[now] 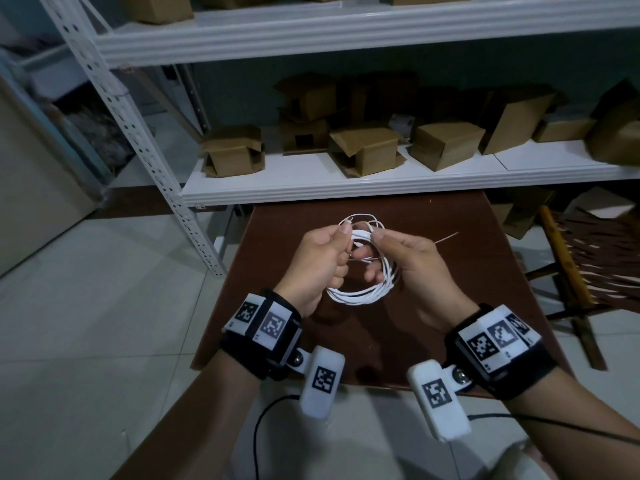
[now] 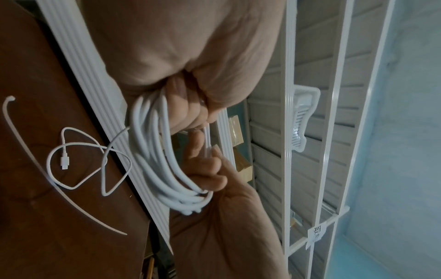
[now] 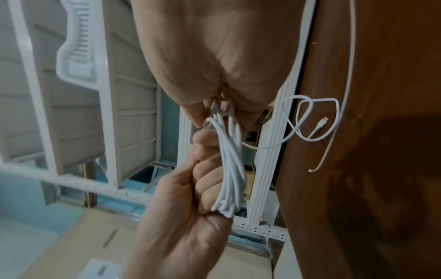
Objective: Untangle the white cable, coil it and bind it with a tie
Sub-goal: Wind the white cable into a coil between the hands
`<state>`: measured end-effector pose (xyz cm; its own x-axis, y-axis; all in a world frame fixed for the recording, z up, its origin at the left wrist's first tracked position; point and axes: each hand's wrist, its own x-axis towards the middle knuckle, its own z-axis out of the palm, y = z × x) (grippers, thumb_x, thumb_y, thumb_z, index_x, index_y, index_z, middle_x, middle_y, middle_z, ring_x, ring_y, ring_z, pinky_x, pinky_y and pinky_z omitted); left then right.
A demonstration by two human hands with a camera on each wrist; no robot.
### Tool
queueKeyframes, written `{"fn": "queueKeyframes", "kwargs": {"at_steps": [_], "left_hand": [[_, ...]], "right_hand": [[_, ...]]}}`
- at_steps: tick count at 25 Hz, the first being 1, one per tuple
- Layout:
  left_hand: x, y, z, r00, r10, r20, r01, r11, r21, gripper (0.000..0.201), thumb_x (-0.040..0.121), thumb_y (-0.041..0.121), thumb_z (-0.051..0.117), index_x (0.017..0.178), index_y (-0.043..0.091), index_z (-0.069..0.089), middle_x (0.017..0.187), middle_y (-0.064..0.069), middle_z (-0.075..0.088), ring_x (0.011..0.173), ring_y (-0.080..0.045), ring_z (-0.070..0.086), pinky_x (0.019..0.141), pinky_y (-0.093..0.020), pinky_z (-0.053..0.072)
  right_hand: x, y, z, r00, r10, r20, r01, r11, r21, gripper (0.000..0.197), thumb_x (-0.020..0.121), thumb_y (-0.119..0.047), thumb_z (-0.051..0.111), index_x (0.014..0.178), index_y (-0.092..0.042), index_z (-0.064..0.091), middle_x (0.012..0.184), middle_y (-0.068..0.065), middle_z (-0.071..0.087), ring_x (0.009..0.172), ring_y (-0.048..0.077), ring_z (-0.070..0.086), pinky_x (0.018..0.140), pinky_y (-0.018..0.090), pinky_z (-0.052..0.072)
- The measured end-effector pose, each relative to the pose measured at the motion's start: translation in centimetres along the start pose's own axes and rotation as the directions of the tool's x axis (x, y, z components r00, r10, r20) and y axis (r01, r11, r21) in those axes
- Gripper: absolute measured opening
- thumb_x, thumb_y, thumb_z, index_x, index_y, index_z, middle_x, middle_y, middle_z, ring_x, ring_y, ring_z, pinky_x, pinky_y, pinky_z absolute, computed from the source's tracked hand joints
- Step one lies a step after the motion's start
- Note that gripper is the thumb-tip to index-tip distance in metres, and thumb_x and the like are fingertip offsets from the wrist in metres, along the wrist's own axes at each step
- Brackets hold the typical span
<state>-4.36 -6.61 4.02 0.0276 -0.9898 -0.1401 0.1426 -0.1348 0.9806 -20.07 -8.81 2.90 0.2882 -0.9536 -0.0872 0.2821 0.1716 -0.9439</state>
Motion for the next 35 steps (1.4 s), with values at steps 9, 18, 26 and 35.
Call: {"fn": "queueKeyframes", "kwargs": {"at_steps": [9,18,26,35], "left_hand": [[0.2,-0.3,-0.2,1.0,-0.017,0.0,0.017,1.0,0.016,0.039,0.112,0.032,0.045,0.075,0.016,0.045,0.05,0.012,0.034,0.038,0.001,0.024,0.034,-0.014,0.019],[0.3,0.2,-0.4,0.997,-0.071,0.011,0.072,0.994,-0.078,0.038,0.112,0.032,0.044,0.077,0.016,0.047,0.053,0.008,0.03,0.039,0.0,0.022,0.033,-0.014,0.019],[0.6,0.2,-0.8,0.997,-0.083,-0.012,0.08,0.989,-0.125,0.039,0.112,0.031,0.042,0.077,0.016,0.045,0.054,0.008,0.028,0.039,-0.001,0.021,0.032,-0.015,0.017],[0.3,-0.4,0.2,0.999,-0.037,0.002,0.037,0.999,-0.025,0.039,0.112,0.031,0.043,0.076,0.016,0.045,0.051,0.01,0.032,0.038,0.0,0.023,0.034,-0.015,0.017]], "right_hand": [[0.0,-0.6,0.2,1.0,0.021,0.019,-0.019,0.996,-0.085,0.036,0.108,-0.001,0.032,0.117,0.015,0.064,0.081,0.02,0.072,0.052,0.02,0.065,0.05,0.02,0.052],[-0.3,-1.6,0.2,0.99,0.129,0.053,-0.134,0.985,0.109,0.036,0.11,-0.007,0.036,0.128,0.004,0.065,0.079,0.021,0.071,0.073,0.036,0.076,0.076,0.039,0.065],[0.1,-1.5,-0.8,0.997,0.074,0.003,-0.074,0.997,0.034,0.033,0.109,-0.008,0.039,0.128,0.005,0.063,0.107,0.032,0.075,0.094,0.042,0.075,0.085,0.047,0.063],[0.0,-0.7,0.0,0.989,0.104,0.106,-0.11,0.993,0.052,0.034,0.104,-0.005,0.034,0.104,-0.001,0.068,0.06,0.003,0.039,0.045,0.012,0.03,0.047,0.026,0.023]]}}
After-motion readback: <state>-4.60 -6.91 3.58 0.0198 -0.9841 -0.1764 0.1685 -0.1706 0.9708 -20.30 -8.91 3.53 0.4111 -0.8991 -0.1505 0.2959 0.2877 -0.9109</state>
